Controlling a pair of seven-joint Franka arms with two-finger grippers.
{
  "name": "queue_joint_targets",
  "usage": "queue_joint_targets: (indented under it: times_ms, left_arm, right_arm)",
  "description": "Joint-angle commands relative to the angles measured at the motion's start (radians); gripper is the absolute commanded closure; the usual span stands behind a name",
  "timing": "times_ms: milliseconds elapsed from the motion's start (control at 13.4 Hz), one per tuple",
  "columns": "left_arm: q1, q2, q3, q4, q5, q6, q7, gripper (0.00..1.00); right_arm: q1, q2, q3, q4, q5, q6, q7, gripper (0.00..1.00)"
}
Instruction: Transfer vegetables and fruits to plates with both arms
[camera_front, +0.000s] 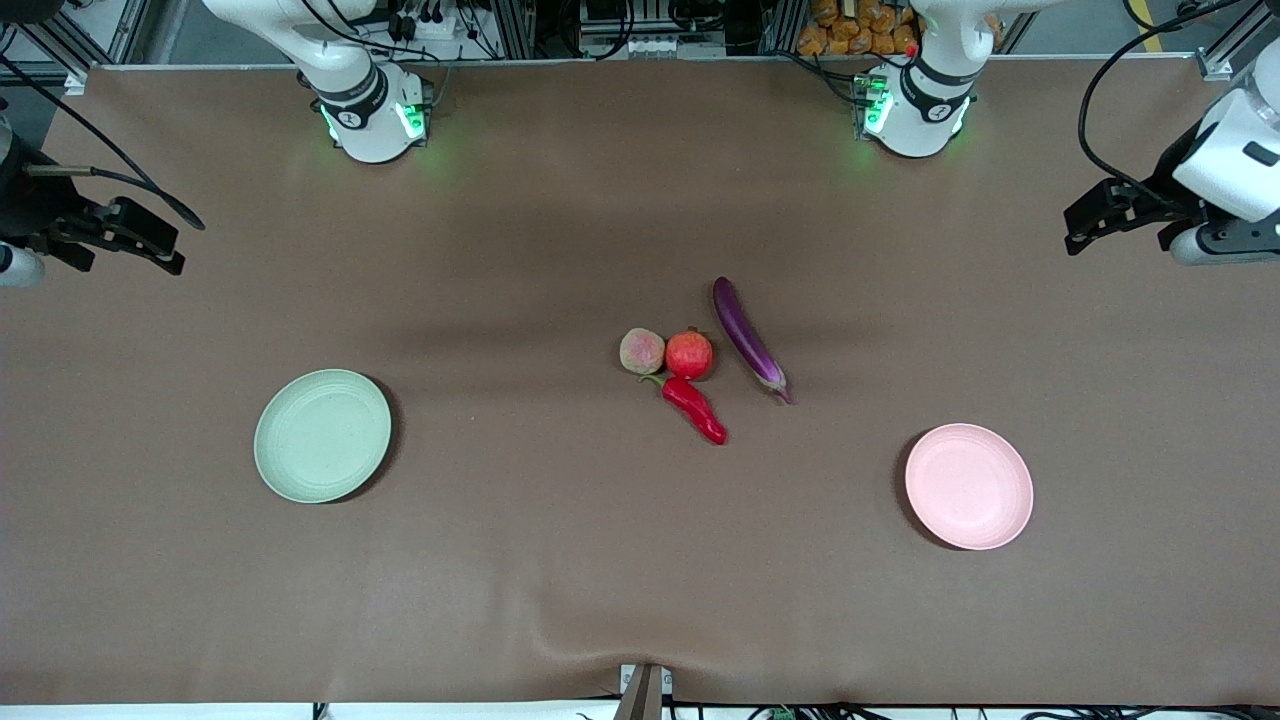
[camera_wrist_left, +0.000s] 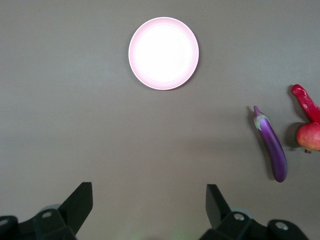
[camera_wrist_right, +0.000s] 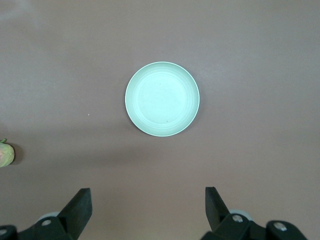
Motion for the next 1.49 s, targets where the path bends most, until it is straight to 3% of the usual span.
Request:
queue_joint_targets:
  times_ms: [0,596,1416]
  left_arm:
    - [0.018,-0.018,-0.002,0.01,-0.024,-0.023,0.023,0.0]
    - [0.018,0.02,-0.008,0.07,-0.017,-0.022,0.02,0.0]
    - [0.012,0.026,-0.016,0.067,-0.023,-0.017,0.0,0.0]
  right_arm:
    - [-0.008,-0.031,0.003,-0.031,-0.005,0.015,-0.014,0.0]
    - [-0.01,-0.024,0.001,-0.02,-0.003,0.014,-0.012,0.0]
    - [-0.01,-0.022,0.001,-0.02,-0.003,0.017,-0.012,0.0]
